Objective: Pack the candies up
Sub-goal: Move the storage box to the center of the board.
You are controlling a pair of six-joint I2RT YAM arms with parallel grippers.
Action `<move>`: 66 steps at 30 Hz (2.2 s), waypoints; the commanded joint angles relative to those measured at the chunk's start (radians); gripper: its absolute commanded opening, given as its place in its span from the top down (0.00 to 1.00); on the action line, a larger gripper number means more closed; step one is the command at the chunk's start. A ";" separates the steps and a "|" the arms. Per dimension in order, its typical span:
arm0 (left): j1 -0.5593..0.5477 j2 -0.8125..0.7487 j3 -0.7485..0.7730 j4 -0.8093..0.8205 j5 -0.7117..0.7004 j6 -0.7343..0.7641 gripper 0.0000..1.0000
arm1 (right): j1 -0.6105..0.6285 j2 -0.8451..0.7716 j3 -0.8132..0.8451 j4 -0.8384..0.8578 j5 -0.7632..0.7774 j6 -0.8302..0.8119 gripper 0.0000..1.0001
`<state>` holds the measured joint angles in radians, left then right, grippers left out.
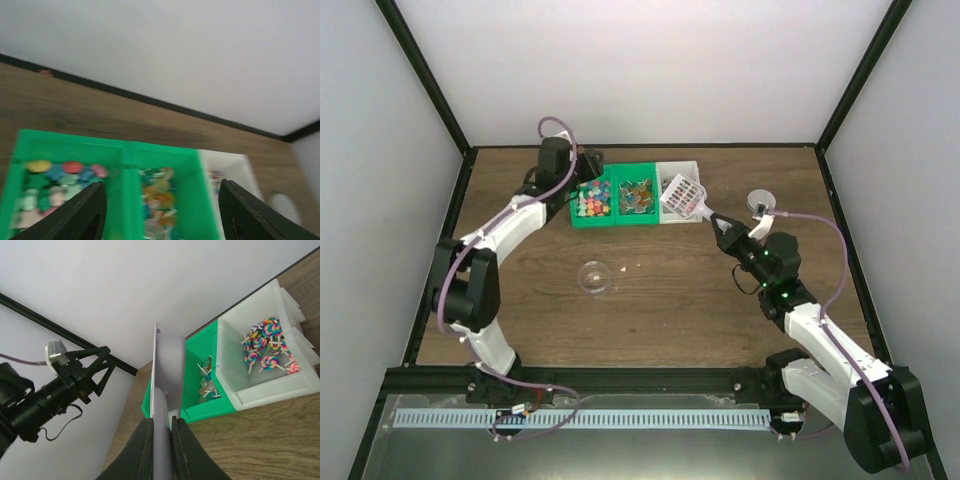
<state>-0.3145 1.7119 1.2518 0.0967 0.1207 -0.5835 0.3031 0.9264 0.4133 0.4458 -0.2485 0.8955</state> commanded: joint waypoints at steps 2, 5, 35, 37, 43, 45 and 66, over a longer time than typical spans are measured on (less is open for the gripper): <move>-0.001 0.154 0.131 -0.377 -0.239 0.145 0.36 | -0.003 0.001 0.024 -0.018 0.018 -0.025 0.99; -0.010 0.199 0.167 -0.425 -0.296 0.152 0.32 | -0.003 0.003 0.022 -0.018 0.000 -0.034 0.99; -0.014 0.339 0.224 -0.484 -0.490 0.100 0.90 | -0.005 0.046 -0.001 0.026 -0.023 -0.019 0.99; -0.014 0.319 0.196 -0.475 -0.508 0.073 0.94 | -0.004 0.046 -0.004 0.035 -0.034 -0.011 0.99; -0.018 0.226 0.074 -0.448 -0.523 -0.035 0.96 | -0.005 0.038 -0.012 0.043 -0.053 0.007 0.99; -0.024 0.203 0.040 -0.448 -0.527 -0.065 0.94 | -0.005 0.031 -0.015 0.040 -0.057 0.009 0.99; -0.035 0.056 -0.009 -0.540 -0.564 0.039 0.21 | -0.005 0.038 -0.023 0.055 -0.074 0.012 0.99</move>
<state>-0.3653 1.8442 1.1954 -0.4038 -0.4217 -0.6346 0.3023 0.9443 0.3893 0.4580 -0.3111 0.9062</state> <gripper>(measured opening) 0.707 0.086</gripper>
